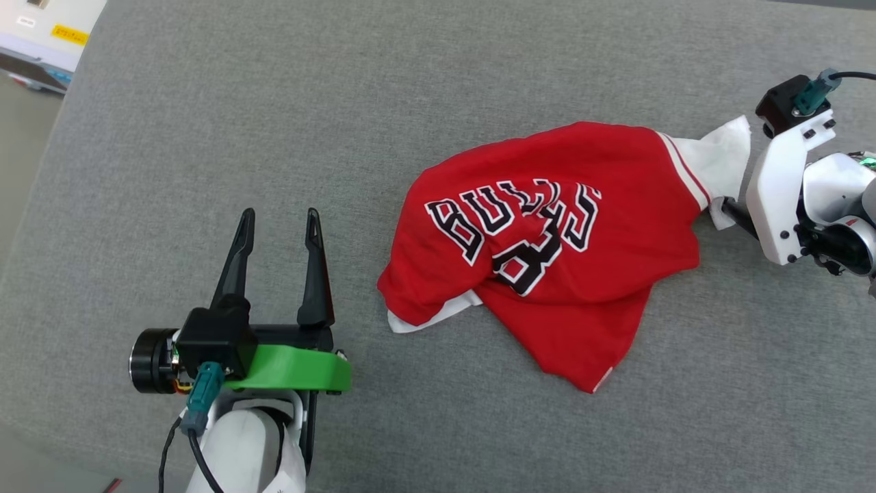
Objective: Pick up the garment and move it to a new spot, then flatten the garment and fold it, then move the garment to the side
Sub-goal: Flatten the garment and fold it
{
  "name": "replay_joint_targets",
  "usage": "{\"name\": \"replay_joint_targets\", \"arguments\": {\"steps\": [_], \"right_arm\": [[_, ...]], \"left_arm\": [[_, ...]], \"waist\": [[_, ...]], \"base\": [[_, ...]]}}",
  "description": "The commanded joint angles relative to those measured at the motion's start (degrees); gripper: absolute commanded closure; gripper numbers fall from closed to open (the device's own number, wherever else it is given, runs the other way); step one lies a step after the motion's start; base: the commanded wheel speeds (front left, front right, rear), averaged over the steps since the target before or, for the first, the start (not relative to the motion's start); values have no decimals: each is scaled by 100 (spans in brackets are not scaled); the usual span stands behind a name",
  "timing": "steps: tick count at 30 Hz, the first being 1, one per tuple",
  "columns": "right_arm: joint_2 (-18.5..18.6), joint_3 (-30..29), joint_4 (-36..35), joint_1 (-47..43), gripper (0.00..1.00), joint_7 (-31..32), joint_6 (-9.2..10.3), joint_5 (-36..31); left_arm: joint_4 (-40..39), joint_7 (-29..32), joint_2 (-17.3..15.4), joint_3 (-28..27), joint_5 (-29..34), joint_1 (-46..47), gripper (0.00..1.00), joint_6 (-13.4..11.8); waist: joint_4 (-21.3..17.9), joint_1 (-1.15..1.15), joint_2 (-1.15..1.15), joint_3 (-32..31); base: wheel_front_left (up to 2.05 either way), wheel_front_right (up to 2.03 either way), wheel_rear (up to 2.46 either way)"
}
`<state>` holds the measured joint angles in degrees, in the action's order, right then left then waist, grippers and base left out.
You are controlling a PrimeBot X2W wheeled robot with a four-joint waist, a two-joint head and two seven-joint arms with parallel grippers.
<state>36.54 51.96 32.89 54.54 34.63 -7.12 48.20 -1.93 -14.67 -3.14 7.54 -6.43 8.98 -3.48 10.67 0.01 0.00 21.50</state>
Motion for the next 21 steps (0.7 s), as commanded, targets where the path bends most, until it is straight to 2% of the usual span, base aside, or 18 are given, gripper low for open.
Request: {"name": "replay_joint_targets", "arguments": {"steps": [1, 8, 9, 12, 13, 21], "right_arm": [[-40, 206, 132, -50, 0, 105, -36, 49], [-109, 760, 234, -172, 0, -170, -36, 281], [-102, 820, 222, -140, 100, -313, -36, 289], [-76, 955, 204, -56, 100, -649, -36, 342], [-7, 1028, 136, 11, 100, -1107, -36, 414], [456, 968, -393, -275, 100, -2366, -36, 582]], "left_arm": [[-3, -33, 25, 19, -60, 95, 0, -50], [43, -33, 26, -9, -68, 59, 0, -113], [55, -33, 26, -18, -59, 52, 0, -109], [91, -33, 26, -21, -27, 39, 0, -87], [129, -33, 26, -30, 1, 6, 0, -59], [196, -33, 26, -196, 73, -331, 0, -27]], "waist": [[126, -1, 0, 118], [88, -1, 0, 58], [65, -1, 0, 24], [8, -1, 0, -105], [-37, -1, 0, -289], [-208, -1, 0, -882]], "base": [[0, 0, 0], [0, 0, 0], [0, 0, 0], [0, 0, 0], [0, 0, 0], [0, 0, 0]]}}
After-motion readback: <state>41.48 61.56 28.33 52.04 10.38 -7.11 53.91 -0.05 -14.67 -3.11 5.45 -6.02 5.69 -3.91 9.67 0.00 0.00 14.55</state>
